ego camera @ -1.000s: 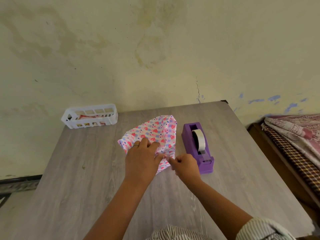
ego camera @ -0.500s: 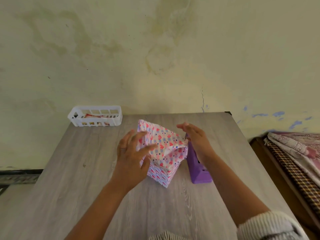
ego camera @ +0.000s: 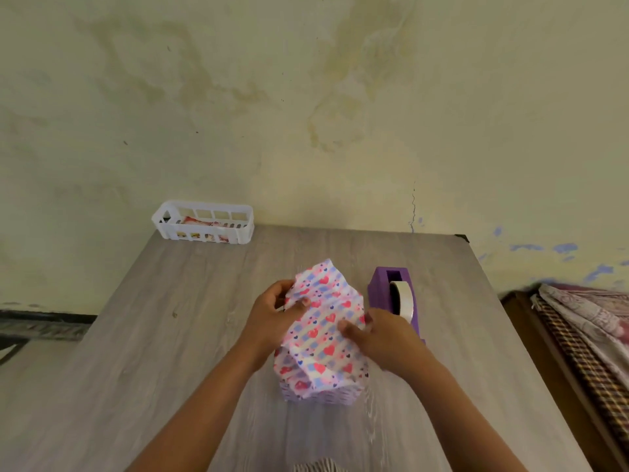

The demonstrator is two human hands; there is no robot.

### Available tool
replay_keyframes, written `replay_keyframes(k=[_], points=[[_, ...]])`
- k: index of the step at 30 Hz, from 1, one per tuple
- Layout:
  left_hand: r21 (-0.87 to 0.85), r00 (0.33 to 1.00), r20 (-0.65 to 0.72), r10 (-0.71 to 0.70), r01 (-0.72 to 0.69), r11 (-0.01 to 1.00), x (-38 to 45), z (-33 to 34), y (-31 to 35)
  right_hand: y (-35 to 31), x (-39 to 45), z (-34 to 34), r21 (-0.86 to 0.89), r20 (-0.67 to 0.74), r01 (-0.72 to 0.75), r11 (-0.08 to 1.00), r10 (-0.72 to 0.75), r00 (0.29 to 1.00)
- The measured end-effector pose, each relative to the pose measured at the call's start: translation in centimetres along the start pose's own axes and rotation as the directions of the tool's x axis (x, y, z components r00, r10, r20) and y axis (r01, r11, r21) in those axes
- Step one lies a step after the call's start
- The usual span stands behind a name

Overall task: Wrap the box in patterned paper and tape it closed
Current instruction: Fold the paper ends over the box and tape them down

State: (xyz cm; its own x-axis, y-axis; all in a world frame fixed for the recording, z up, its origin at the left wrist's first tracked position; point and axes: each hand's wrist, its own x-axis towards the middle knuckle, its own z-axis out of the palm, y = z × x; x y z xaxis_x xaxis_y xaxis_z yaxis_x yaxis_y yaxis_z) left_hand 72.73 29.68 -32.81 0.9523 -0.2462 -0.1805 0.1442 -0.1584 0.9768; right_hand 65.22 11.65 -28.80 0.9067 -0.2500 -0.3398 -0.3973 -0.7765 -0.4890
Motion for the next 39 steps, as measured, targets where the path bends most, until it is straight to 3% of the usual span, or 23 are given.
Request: replay_keyframes(k=[2,4,7,10,14,20,25,29,31,33,36,37,39], points=[[0.079,0.999,0.017,-0.033,0.032,0.996,0.0,0.2,0.3,0.2,0.7,0.4,0.162,-0.038,0.056,0.985,-0.05,0.998],[0.128,1.0,0.016,-0.023,0.021,0.992,0.1,0.0,1.0,0.2,1.2,1.1,0.423,-0.018,0.099,0.901,-0.101,0.995],[0.182,0.992,0.067,0.111,-0.121,0.976,0.4,-0.2,3.5,0.0,1.1,2.2,0.572,0.009,0.089,0.815,-0.114,0.993],[0.369,0.971,0.084,0.223,-0.239,0.898,1.6,0.5,6.5,0.0,1.1,2.5,0.585,0.011,0.105,0.804,-0.137,0.99],[0.609,0.94,0.132,0.314,-0.327,0.722,3.5,1.4,8.1,0.2,0.9,2.4,0.6,0.04,0.098,0.794,-0.152,0.988],[0.627,0.845,0.08,0.529,-0.455,0.633,2.9,2.1,6.1,1.1,0.7,2.7,0.651,0.028,0.093,0.753,-0.146,0.989],[0.632,0.795,0.042,0.606,-0.491,0.6,2.5,2.6,3.9,1.0,0.5,3.2,0.647,0.009,0.108,0.755,-0.148,0.989],[0.618,0.677,-0.078,0.731,-0.543,0.569,2.0,1.1,4.5,1.5,0.7,2.9,0.679,-0.008,0.094,0.728,-0.121,0.993],[0.648,0.652,-0.053,0.756,-0.554,0.523,0.8,0.2,4.3,1.7,0.9,2.8,0.676,0.006,0.077,0.733,-0.11,0.994],[0.647,0.707,-0.015,0.707,-0.532,0.546,-0.8,-0.1,3.3,1.8,1.2,2.7,0.581,-0.035,0.126,0.804,-0.131,0.991],[0.583,0.828,-0.098,0.552,-0.401,0.706,-2.7,0.0,1.8,1.4,1.9,1.9,0.209,-0.264,0.299,0.931,-0.241,0.934],[0.533,0.856,-0.134,0.5,-0.363,0.765,-3.0,0.1,1.5,1.0,2.0,1.1,0.049,-0.362,0.397,0.916,-0.355,0.862],[0.426,0.889,-0.184,0.419,-0.312,0.849,-3.1,0.0,1.2,-0.4,2.3,-0.8,-0.343,-0.428,0.576,0.742,-0.669,0.608]])
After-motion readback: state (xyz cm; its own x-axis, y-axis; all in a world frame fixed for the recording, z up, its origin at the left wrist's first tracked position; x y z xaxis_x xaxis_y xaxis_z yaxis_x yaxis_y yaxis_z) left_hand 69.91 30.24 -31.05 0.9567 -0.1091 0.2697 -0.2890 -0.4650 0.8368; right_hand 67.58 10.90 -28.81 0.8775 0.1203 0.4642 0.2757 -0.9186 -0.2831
